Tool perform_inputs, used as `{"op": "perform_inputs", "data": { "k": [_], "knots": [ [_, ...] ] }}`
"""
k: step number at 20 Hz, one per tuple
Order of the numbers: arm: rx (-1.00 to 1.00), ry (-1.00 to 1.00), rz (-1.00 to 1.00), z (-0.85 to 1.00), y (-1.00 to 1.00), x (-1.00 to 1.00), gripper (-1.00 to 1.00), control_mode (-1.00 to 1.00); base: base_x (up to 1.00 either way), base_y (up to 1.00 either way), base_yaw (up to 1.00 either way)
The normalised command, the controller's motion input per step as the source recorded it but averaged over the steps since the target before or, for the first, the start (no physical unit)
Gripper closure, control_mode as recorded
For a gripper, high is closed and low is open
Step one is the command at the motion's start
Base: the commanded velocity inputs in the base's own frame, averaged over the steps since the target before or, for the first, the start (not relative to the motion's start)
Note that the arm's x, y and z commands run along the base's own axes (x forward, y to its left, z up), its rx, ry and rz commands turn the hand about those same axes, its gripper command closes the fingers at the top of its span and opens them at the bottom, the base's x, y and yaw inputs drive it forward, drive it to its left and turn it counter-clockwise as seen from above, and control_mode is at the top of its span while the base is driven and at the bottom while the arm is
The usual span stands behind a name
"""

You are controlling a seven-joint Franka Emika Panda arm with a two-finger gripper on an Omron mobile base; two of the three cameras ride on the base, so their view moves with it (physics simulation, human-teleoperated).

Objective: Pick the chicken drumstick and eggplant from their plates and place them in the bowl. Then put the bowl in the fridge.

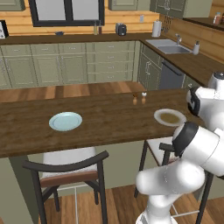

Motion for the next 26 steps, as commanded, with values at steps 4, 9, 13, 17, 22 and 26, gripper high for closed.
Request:
{"op": "perform_inputs", "data": {
  "k": [4,9,13,17,22,26],
  "knots": [
    [0.0,0.04,0.0,0.0,-0.2,0.28,1.0,-1.0,0.0,0.0,0.0],
    [0.0,0.03,0.0,0.0,-0.18,0.33,1.0,-1.0,0.0,0.0,0.0],
    [0.0,0.02,0.0,-0.11,-0.26,0.34,1.0,-1.0,0.0,0.0,0.0],
    [0.0,0.01,0.0,-0.41,-0.22,0.38,1.0,-1.0,0.0,0.0,0.0],
    [0.01,0.03,0.01,-0.13,-0.44,0.42,1.0,-1.0,0.0,0.0,0.0],
    [0.01,0.08,0.01,-0.01,-0.46,0.43,1.0,-1.0,0.0,0.0,0.0]
  ]
}}
